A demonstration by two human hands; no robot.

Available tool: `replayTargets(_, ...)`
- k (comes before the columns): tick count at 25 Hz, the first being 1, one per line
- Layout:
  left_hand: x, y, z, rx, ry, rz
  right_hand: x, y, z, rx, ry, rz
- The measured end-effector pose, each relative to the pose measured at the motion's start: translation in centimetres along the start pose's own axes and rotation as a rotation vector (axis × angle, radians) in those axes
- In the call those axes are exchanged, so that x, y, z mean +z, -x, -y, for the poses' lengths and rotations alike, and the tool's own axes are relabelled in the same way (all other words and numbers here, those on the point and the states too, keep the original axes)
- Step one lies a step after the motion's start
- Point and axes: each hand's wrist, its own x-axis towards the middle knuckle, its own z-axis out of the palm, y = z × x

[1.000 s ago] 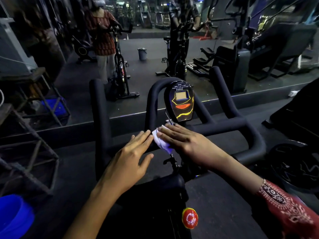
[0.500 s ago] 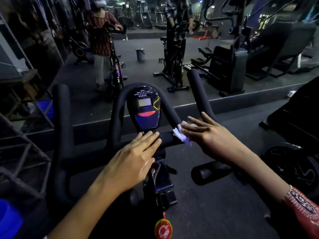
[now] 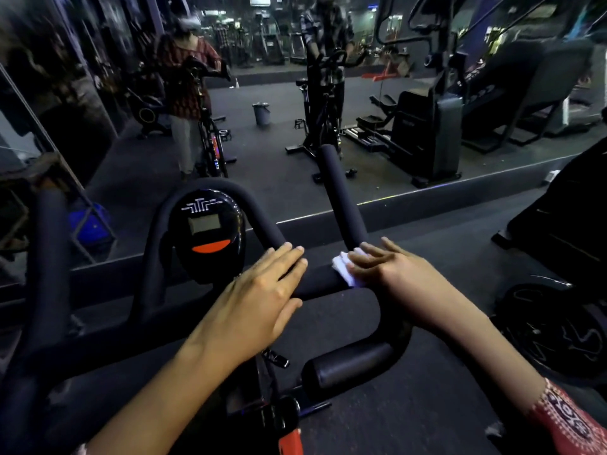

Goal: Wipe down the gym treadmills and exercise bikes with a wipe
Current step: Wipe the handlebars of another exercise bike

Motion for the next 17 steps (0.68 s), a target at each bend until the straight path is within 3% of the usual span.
replayTargets(6, 2.5, -1.4, -0.6, -0.039, 0.010, 0.039, 1.6, -0.6, -0.1, 0.029, -0.284, 0.088)
replayTargets(9, 2.8, -1.5, -0.3, -0.036, 0.051, -0.026, 1.7, 0.0, -1.5, 0.190, -0.402, 0.077)
replayTargets(13, 2.5, -1.7, -0.3, -0.057, 0.107, 0.022, 1.8, 0.0, 0.0, 0.316, -0.470, -0.009)
replayTargets(17, 2.3, -1.4, -0.1, -0.057, 0.137, 0.058, 0.1, 1.5, 1.1, 0.292, -0.559, 0.020)
